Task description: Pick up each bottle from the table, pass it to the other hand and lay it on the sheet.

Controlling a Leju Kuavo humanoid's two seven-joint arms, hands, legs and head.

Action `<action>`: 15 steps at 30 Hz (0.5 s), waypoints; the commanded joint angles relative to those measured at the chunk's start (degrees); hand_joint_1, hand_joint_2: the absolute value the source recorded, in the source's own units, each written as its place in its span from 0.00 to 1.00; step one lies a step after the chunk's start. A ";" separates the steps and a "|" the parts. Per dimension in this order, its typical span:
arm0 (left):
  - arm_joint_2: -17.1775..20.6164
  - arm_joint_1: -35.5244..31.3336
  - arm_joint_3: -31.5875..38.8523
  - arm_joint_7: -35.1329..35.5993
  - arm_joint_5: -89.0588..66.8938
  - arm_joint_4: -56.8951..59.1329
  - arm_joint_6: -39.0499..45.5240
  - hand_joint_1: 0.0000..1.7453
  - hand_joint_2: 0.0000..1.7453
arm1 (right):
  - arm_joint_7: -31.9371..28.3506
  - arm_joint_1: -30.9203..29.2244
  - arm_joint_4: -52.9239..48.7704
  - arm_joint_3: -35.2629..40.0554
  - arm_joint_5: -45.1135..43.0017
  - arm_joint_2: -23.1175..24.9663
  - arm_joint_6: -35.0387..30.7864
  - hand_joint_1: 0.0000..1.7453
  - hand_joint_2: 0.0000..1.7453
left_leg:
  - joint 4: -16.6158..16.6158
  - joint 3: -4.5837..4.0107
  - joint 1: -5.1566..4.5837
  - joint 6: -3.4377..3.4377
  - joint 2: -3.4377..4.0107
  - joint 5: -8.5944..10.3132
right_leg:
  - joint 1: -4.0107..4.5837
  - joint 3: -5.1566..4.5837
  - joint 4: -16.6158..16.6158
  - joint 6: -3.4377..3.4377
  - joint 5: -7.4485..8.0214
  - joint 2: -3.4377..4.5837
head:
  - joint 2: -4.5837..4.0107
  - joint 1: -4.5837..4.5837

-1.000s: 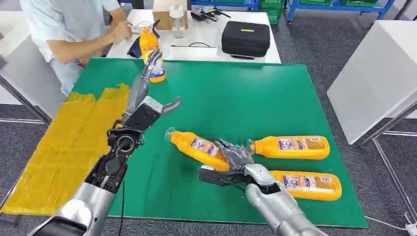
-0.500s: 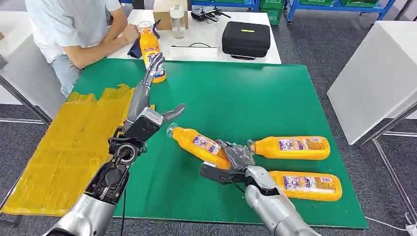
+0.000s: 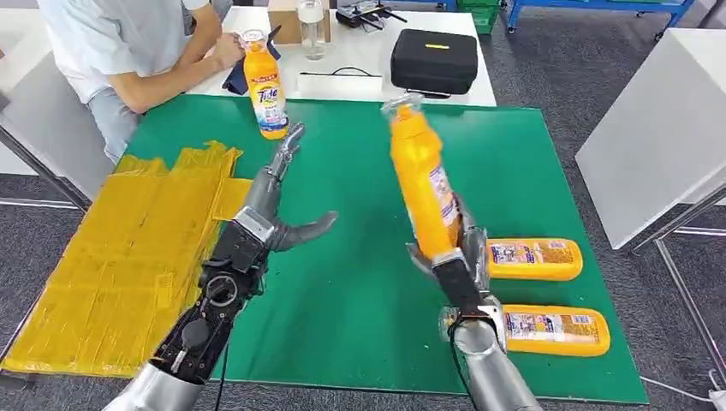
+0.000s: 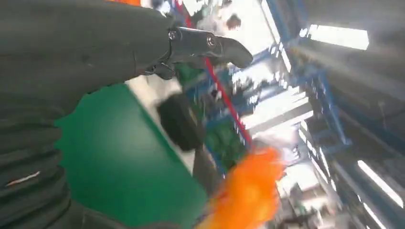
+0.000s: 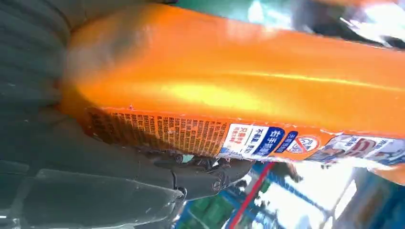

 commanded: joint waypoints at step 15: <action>0.38 -6.29 -4.14 7.09 14.11 12.96 -10.00 0.00 1.00 | -3.82 -3.04 2.17 6.30 -6.78 1.42 5.35 1.00 1.00 | 0.02 0.07 0.08 -0.17 -0.02 -0.12 | 0.09 0.06 0.00 -0.11 -0.10 -0.08 | 0.00 0.02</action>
